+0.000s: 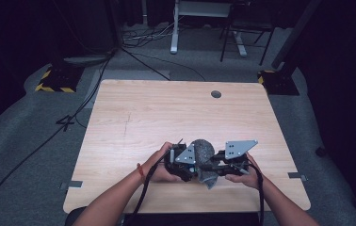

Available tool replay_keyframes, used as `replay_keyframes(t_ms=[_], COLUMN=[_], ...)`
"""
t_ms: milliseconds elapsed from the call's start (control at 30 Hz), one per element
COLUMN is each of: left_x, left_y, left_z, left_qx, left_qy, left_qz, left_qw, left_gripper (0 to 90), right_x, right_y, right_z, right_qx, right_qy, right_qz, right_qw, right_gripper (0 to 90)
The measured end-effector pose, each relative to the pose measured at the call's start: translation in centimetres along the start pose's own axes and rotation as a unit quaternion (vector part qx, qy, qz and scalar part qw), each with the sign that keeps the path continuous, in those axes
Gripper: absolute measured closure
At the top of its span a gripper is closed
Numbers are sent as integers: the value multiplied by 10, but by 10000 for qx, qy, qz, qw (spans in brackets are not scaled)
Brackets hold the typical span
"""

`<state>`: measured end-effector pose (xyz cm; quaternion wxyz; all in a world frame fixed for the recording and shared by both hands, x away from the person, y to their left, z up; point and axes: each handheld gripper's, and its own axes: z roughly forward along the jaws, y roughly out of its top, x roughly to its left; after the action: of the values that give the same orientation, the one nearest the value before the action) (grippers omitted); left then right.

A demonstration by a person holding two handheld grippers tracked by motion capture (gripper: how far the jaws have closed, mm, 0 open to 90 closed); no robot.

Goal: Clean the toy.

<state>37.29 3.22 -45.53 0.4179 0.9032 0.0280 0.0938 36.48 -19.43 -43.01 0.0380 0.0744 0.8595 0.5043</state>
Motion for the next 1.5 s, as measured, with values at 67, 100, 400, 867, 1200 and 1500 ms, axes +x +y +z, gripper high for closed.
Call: replay_keyframes(t_ms=[67, 100, 400, 867, 1200, 1500], left_x=[2, 2, 6, 8, 5, 7], left_y=[0, 0, 3, -1, 5, 4], left_z=[-4, -6, -23, -18, -28, -32], left_qx=[-112, -155, -542, -295, -688, -889], left_qy=[-30, -20, 6, 95, 0, -63], left_qz=[-50, -55, -98, -59, -10, -106], left_qw=[9999, 9999, 9985, 9995, 9976, 9960], left_gripper=[333, 333, 335, 335, 335, 333], right_x=[-3, -4, -25, -17, -26, -19], right_y=[-1, -3, -27, -17, -26, -27], right_z=[-3, -5, -5, -9, -5, 9], right_qx=[69, 113, 647, 501, 696, 734], right_qy=[-90, -143, -361, -393, -542, -103], right_qz=[42, 85, 503, 365, 586, 457], right_qw=[9999, 9998, 9960, 9973, 9944, 9962], right_gripper=[728, 728, 728, 728, 728, 727])
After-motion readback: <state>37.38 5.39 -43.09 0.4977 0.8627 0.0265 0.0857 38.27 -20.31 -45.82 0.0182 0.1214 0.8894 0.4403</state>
